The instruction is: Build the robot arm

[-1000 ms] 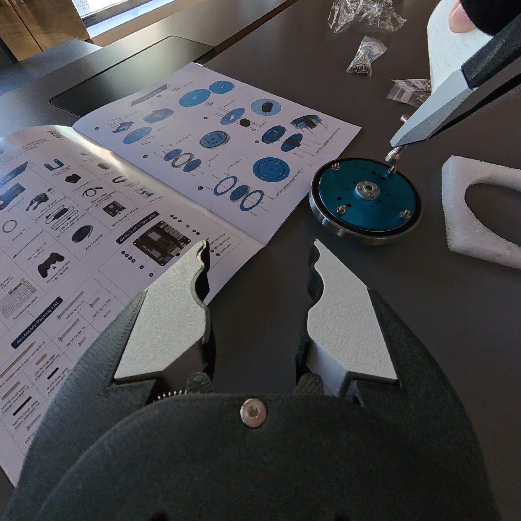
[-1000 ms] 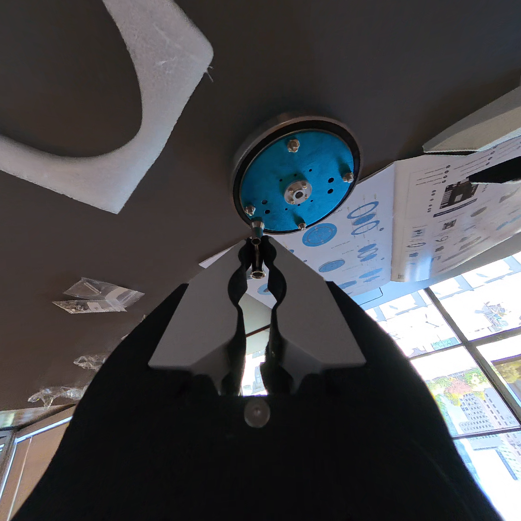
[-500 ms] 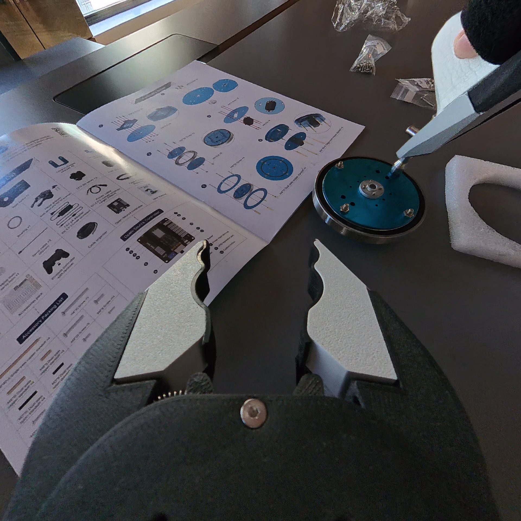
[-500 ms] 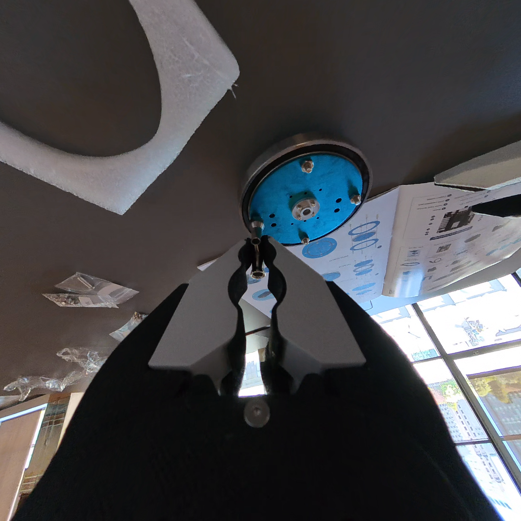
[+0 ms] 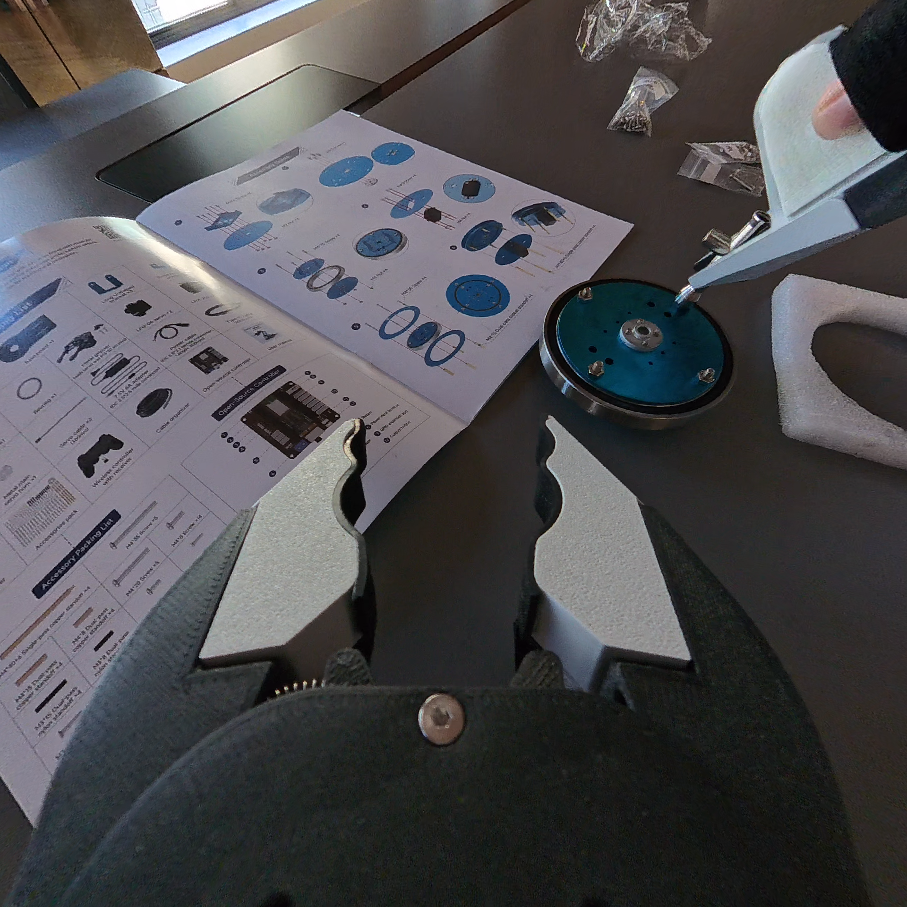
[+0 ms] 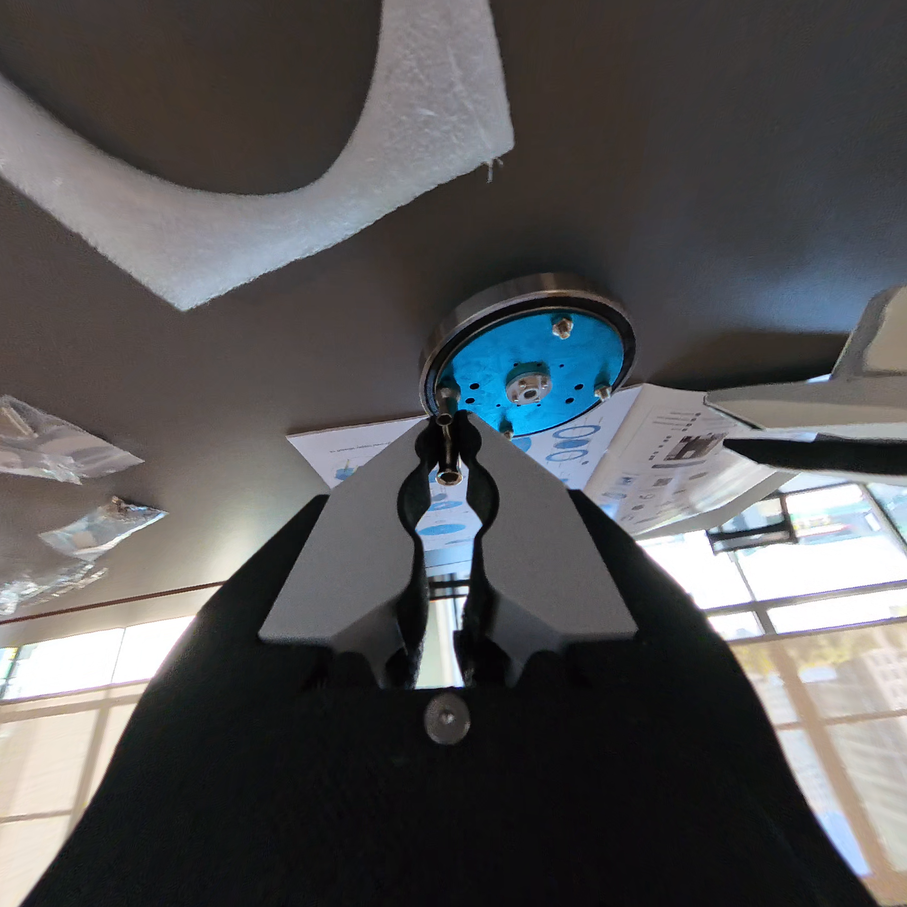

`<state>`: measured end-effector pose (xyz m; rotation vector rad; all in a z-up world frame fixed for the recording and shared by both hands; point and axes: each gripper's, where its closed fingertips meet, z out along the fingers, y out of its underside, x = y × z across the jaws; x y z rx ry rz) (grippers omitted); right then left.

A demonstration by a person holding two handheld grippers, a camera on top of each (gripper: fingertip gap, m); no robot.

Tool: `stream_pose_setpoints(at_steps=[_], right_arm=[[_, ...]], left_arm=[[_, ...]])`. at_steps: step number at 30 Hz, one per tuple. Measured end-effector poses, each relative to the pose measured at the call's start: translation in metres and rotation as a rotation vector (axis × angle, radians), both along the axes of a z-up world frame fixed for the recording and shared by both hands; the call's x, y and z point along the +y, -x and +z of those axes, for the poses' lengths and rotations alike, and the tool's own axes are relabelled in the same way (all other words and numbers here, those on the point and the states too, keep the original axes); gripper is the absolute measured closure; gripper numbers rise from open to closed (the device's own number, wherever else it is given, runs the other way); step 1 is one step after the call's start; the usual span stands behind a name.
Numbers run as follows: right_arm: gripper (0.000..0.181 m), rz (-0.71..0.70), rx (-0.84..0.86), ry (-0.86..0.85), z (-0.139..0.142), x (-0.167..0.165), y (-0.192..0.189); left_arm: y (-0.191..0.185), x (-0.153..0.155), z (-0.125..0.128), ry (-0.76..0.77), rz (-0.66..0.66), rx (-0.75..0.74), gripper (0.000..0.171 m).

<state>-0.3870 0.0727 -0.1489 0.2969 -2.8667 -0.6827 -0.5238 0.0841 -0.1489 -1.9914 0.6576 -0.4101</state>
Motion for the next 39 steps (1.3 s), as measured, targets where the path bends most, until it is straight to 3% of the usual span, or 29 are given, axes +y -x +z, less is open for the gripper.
stream_pose_setpoints(at_steps=[7, 9, 11, 15, 25, 33, 39], right_arm=[[0.175, 0.175, -0.048, -0.048, 0.0001, 0.0000, 0.0005], [0.175, 0.158, -0.062, -0.043, 0.0001, 0.0001, 0.0009], [0.175, 0.023, -0.070, -0.009, -0.0001, 0.0002, 0.0002], [0.175, -0.374, -0.077, 0.086, -0.0013, 0.0017, -0.0001], [0.175, -0.891, -0.037, 0.229, -0.0029, 0.0033, -0.0026], [0.175, -1.504, 0.022, 0.289, -0.0030, 0.0019, -0.0044], [0.174, -1.875, 0.050, 0.414, -0.0028, -0.0002, -0.0076]], left_arm=[[0.0005, 0.0005, -0.0019, 0.005, 0.002, 0.002, 0.102], [0.0004, 0.0004, -0.0019, 0.005, 0.001, 0.003, 0.102], [0.0002, 0.0002, -0.0020, 0.006, 0.000, 0.004, 0.102], [0.0001, 0.0002, -0.0012, 0.004, 0.000, 0.006, 0.102], [0.0007, 0.0002, 0.0006, 0.001, 0.001, 0.002, 0.102], [-0.0007, 0.0002, -0.0031, 0.011, -0.002, 0.008, 0.102], [-0.0011, 0.0000, -0.0011, 0.005, -0.004, 0.006, 0.102]])
